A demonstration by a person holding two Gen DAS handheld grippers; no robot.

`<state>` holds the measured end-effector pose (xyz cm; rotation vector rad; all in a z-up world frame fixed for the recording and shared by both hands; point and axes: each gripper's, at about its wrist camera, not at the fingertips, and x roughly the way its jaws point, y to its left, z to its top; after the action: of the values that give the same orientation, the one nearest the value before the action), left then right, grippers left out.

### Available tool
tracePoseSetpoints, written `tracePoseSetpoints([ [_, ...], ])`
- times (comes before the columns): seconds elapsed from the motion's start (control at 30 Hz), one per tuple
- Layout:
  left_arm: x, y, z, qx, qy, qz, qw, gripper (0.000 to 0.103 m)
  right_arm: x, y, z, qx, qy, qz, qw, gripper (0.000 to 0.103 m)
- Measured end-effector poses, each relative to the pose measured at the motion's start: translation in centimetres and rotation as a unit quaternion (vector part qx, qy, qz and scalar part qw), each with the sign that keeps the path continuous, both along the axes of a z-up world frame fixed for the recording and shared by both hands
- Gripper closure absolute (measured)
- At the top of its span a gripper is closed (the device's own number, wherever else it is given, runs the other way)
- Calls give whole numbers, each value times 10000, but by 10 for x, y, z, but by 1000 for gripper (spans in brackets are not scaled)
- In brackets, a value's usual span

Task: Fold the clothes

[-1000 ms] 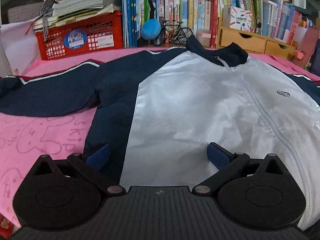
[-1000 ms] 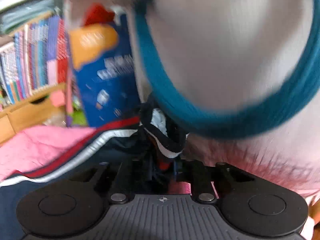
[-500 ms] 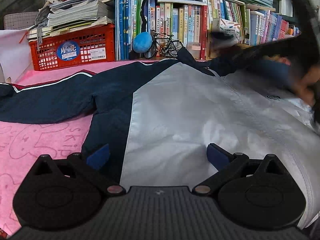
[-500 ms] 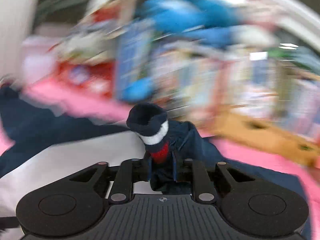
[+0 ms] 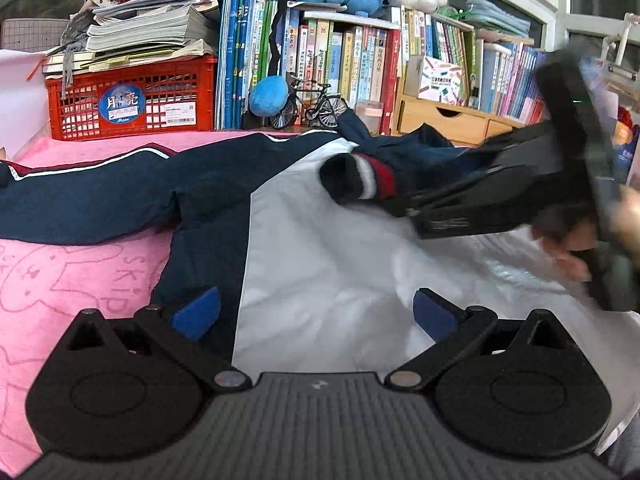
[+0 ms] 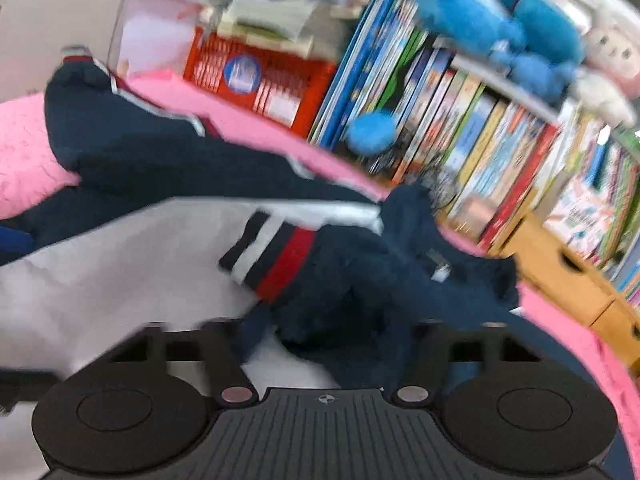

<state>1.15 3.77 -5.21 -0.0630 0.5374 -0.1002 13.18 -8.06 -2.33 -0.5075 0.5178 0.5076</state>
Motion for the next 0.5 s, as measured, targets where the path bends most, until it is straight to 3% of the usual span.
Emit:
tracePoseSetpoints([
  [0.07,-4,-2,0,202,36,-90,9997,0,13,10,3,234,261,-83,9994,76],
  [0.13,-8,-1,2,378,138,-154,9991,0,23,21,11,656,560,-74,9962,76],
  [0.2,-12,10,7,146,302,-170,9993,0,30,37,12,773,789,52,9939,76],
  [0.3,-16,41,16,-505,419,-32,9978,0,33,54,3,669,830,65,9943,67],
  [0.33,-15,48,20,-592,394,43,9975,0,31,54,2,703,814,77,9942,57],
  [0.37,-14,55,24,-678,370,119,9969,0,29,50,3,841,896,146,9923,40],
  [0.4,-13,62,28,-764,344,194,9963,0,26,44,5,1037,1009,239,9892,33],
  [0.5,-7,80,41,-909,250,404,9947,0,5,12,17,1595,1080,408,9804,29],
])
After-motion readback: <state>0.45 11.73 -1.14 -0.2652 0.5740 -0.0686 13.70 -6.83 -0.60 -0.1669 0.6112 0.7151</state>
